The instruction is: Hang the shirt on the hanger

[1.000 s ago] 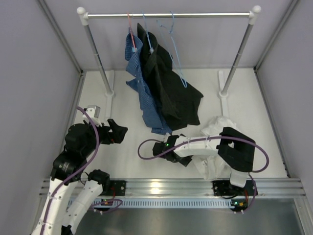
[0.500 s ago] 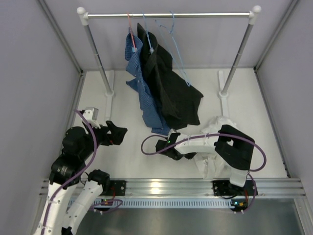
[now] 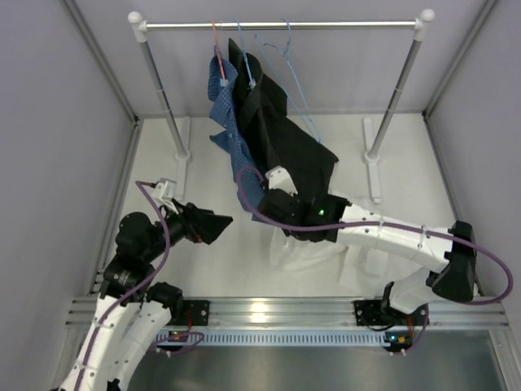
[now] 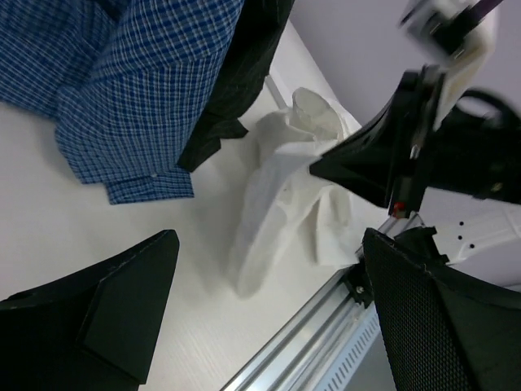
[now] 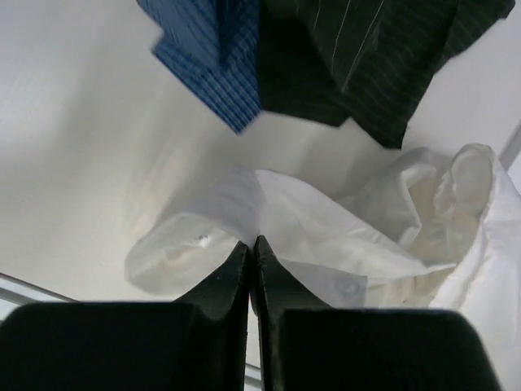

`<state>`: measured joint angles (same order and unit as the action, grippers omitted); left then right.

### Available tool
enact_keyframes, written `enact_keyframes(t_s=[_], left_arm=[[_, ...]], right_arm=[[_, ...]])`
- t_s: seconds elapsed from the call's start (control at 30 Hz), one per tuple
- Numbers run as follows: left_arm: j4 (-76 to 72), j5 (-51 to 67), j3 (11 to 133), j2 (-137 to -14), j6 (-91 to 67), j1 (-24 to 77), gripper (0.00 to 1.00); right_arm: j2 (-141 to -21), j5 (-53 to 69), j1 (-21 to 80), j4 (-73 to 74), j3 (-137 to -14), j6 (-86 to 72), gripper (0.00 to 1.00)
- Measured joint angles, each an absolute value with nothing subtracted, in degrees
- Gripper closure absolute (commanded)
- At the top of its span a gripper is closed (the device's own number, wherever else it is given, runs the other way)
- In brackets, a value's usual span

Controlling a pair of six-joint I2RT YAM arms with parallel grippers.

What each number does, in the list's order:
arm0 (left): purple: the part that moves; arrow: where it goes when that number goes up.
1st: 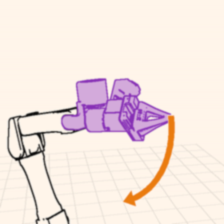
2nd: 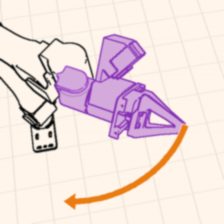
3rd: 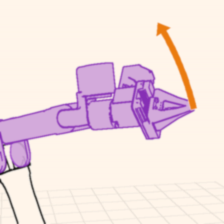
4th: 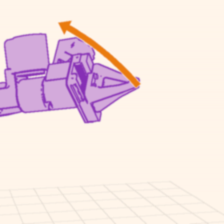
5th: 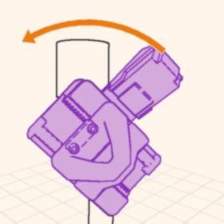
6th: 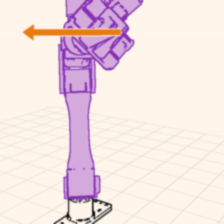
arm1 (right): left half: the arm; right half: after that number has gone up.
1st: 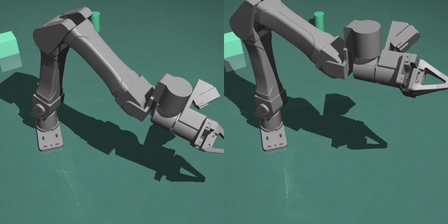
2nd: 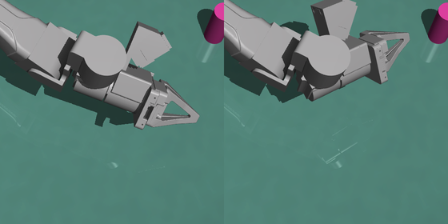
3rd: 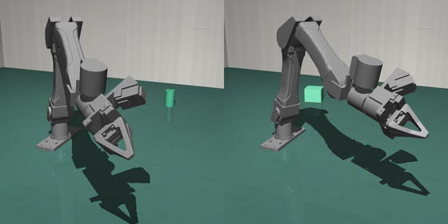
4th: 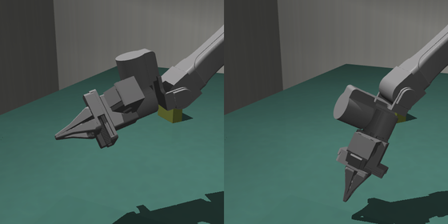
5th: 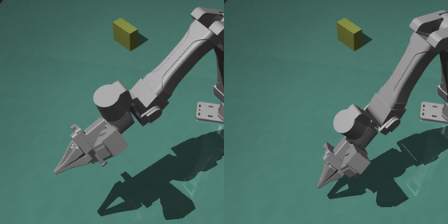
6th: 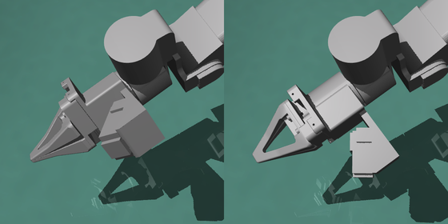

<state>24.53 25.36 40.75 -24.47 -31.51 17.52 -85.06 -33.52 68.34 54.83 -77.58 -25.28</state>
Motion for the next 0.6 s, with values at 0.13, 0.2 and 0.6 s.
enact_keyframes(t_s=[0.13, 0.2, 0.6], left_arm=[[14.63, 27.64, 31.64, -24.16, -38.83, 18.79, 0.02], [11.40, 26.92, 29.71, -24.10, -39.59, 21.21, 0.02], [-1.74, -7.81, 24.12, -43.16, -30.55, 50.85, 0.07]], right_arm=[[-85.01, -35.33, 66.52, 48.82, -82.48, -28.93, 1.00], [-85.12, -36.71, 66.08, 47.03, -82.63, -30.98, 1.00], [-84.09, -37.93, 64.69, 40.16, -76.31, -35.38, 1.00]])
